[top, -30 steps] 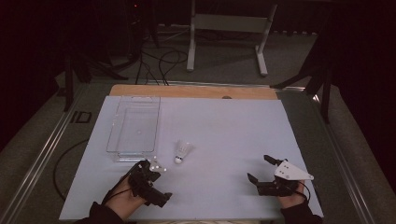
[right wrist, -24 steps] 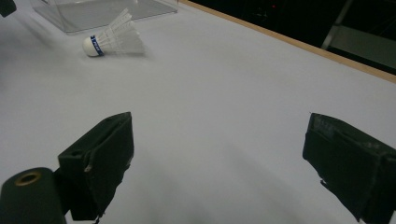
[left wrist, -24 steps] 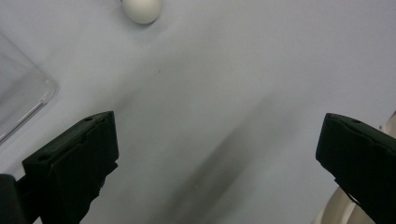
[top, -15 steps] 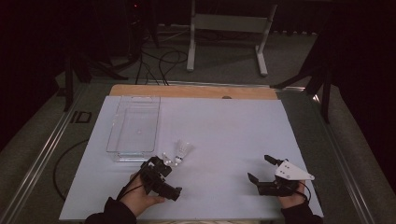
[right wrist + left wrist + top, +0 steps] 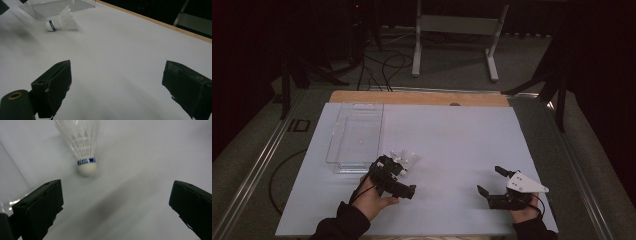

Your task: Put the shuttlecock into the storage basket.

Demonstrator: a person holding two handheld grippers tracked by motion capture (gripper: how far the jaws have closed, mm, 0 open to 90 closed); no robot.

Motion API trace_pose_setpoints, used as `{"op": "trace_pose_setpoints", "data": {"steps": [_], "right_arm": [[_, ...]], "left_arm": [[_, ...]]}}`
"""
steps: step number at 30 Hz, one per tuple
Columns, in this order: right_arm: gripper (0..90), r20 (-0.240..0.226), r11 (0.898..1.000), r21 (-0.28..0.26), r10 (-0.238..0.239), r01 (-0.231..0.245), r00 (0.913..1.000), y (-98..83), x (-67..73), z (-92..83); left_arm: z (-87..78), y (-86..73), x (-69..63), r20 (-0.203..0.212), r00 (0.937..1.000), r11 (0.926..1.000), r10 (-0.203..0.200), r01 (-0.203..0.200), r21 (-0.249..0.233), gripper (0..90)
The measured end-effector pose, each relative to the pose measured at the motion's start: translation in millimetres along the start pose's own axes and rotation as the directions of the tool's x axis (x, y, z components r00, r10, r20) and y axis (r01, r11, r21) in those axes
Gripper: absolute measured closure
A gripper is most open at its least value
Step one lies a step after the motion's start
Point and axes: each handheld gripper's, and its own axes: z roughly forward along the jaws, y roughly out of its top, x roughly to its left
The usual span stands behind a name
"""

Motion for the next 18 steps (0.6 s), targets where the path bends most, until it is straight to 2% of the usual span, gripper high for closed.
{"op": "trace_pose_setpoints", "data": {"steps": [5,6,7,8,13,16,18], "right_arm": [[8.9,-0.004,1.0,-0.001,-0.001,0.001,1.0,-0.1,0.1,0.6],[8.9,-0.006,1.0,-0.001,-0.001,0.001,1.0,-0.2,-0.1,0.7],[8.9,-0.006,1.0,-0.001,-0.001,0.001,1.0,-0.2,-0.1,0.7],[8.9,-0.006,1.0,-0.001,0.002,-0.002,1.0,-0.3,-0.2,0.6],[9.0,-0.008,1.0,-0.003,0.005,-0.005,1.0,-0.4,-0.6,0.4],[8.9,-0.011,1.0,-0.005,0.008,-0.008,0.9999,-0.5,-0.5,0.6],[9.0,-0.009,1.0,-0.005,0.005,-0.006,0.9999,-0.5,-0.5,0.6]], "left_arm": [[4.4,7.5,1.8,0.004,0.9997,0.9992,-0.025,0.026,-0.03,0.2],[7.6,11.7,4.0,-0.01,0.9988,0.9975,-0.047,0.047,-0.054,0.3],[7.6,11.7,4.0,-0.01,0.9988,0.9975,-0.047,0.047,-0.054,0.3],[10.5,14.8,6.2,-0.026,0.997,0.9951,-0.072,0.07,-0.07,0.3],[17.8,20.3,6.3,-0.054,0.9957,0.995,-0.075,0.071,-0.07,0.4],[23.1,22.0,6.4,-0.058,0.9949,0.9946,-0.082,0.078,-0.068,3.4],[27.2,23.2,5.3,-0.077,0.9931,0.9947,-0.088,0.083,-0.061,4.7]]}}
